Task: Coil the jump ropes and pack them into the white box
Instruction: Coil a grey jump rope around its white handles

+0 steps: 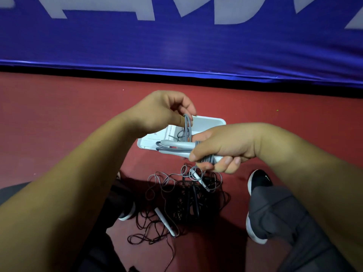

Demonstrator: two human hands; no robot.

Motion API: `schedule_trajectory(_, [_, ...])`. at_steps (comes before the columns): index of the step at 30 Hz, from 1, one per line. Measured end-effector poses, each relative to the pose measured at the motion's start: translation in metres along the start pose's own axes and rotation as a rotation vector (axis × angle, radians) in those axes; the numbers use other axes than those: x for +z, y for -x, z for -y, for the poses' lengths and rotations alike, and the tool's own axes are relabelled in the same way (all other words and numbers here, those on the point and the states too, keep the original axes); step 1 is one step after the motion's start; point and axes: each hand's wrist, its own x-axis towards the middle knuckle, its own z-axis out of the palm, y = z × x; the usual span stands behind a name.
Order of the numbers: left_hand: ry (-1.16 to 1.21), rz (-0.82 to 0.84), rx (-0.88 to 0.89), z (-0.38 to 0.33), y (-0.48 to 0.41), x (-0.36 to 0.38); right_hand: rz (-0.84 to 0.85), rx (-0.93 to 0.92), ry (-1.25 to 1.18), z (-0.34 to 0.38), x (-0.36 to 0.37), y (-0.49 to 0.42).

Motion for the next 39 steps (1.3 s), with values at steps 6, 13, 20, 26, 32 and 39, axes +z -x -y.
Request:
schedule_trajectory(6, [0.024, -0.015, 0.046, -0.012, 0.005, 0.0, -0.117, 0.011, 0.025, -0.004, -0.006, -0.012])
schedule_trajectory(13, [-0.07, -0.029, 0.083, -0.018, 0.012, -0.004, -0.363, -0.063, -0.054, -0.005, -0.024, -0.017])
schedule_trajectory(20, [-0.231, -0.003, -0.087, -0.01, 0.015, 0.004, -0.63, -0.191, -0.1, -0.007, -0.034, -0.028])
schedule_trajectory(26, [-0.268, 0.079, -0.227, 0.003, 0.016, 0.01, -0.684, -0.275, -0.206, -0.003, -0.036, -0.029])
schedule_trajectory(32, [-0.111, 0.145, -0.349, 0.003, 0.018, 0.007, -0.626, -0.337, -0.263, 0.001, -0.032, -0.027])
schedule_trajectory(39, [0.165, 0.06, -0.387, 0.003, 0.019, 0.012, -0.505, -0.443, -0.506, 0.01, -0.023, -0.02])
